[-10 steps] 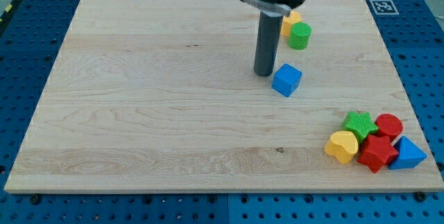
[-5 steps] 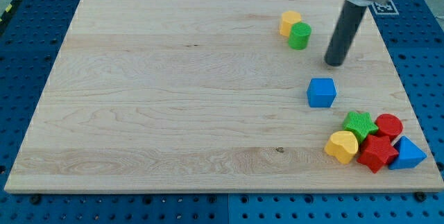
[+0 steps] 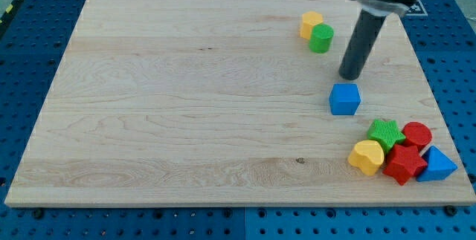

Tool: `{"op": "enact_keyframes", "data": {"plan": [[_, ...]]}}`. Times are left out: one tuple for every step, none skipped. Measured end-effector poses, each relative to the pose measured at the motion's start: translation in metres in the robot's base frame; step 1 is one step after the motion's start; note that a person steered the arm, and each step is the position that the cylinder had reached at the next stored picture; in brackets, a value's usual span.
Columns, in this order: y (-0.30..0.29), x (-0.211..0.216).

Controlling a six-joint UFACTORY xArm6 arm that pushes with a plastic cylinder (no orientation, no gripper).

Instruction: Move the blue cube above the yellow heart

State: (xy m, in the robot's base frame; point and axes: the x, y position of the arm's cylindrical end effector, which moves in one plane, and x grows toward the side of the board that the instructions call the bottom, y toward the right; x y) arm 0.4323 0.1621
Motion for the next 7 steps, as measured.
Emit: {"op": "enact_keyframes", "data": {"plan": [[-0.016,0.046],[-0.027,0.063],[-0.029,0.063],[-0.029,0.064],[-0.039,0.057],[-0.076,0.044],[-0.079,0.062]]}}
